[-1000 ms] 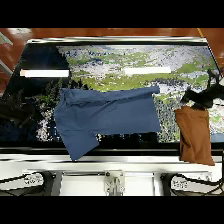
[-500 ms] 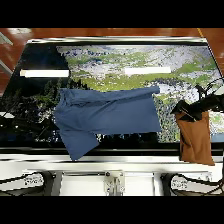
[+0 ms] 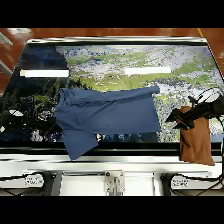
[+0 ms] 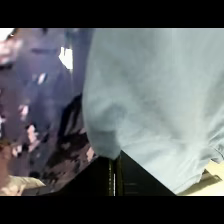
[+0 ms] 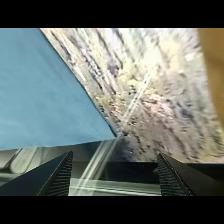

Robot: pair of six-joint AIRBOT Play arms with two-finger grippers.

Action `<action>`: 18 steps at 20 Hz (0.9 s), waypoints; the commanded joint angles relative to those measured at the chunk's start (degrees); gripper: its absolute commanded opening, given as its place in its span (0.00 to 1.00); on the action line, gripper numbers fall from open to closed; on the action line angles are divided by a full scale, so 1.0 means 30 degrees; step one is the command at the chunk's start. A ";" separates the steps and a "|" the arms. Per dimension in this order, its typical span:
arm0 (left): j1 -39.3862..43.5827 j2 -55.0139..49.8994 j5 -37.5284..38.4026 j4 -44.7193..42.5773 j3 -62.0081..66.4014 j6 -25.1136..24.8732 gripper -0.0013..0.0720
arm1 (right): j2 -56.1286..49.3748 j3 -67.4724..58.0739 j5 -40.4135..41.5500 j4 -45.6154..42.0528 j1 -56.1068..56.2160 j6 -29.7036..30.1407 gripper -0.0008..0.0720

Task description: Fold the shirts.

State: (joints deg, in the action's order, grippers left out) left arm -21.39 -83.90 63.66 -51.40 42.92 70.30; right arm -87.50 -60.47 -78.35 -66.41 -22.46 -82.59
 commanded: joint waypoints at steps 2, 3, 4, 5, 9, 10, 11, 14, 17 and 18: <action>0.0117 0.0831 0.1370 0.0146 0.0364 -0.0299 0.08 | -0.1661 0.0758 0.1479 0.1188 0.0801 0.0117 0.89; 0.0117 0.1137 0.1326 0.0146 0.0364 -0.0299 0.08 | -0.1843 0.0758 0.1909 0.1180 0.1195 0.0124 0.89; 0.0117 0.1472 0.1282 0.0146 0.0364 -0.0291 0.08 | -0.1967 0.0758 0.2419 0.1195 0.1654 0.0109 0.89; 0.0117 0.1763 0.1290 0.0153 0.0364 -0.0299 0.08 | -0.2076 0.0758 0.2856 0.1209 0.2098 0.0000 0.89; 0.0117 0.2586 0.1304 0.0153 0.0393 -0.0284 0.08 | -0.2426 0.0794 0.2681 0.1683 0.3708 -0.0066 0.72; 0.0117 0.2718 0.1384 0.0160 0.0452 -0.0291 0.08 | -0.2375 0.0787 0.2681 0.1763 0.4073 0.0321 0.44; 0.0117 0.2871 0.1705 0.0153 0.0590 -0.0321 0.08 | -0.2186 0.0787 0.2652 0.2244 0.4350 0.0729 0.22; 0.0117 0.4175 0.2871 0.0124 0.2506 -0.1020 0.07 | -0.0153 0.0058 0.2463 0.4503 0.4306 0.3475 0.11; 0.0117 0.6856 0.2936 0.0153 0.7337 -0.1013 0.07 | 0.3424 -0.3096 0.2310 0.4561 0.4131 0.5056 0.11; 0.0117 0.7861 0.2790 0.0160 0.9690 -0.1013 0.07 | 0.4852 -0.4758 0.2499 0.4517 0.4131 0.5362 0.11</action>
State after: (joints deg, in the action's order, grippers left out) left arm -21.04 -66.72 71.81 -51.07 59.46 67.66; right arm -81.69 -66.46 -70.96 -54.70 -10.07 -71.77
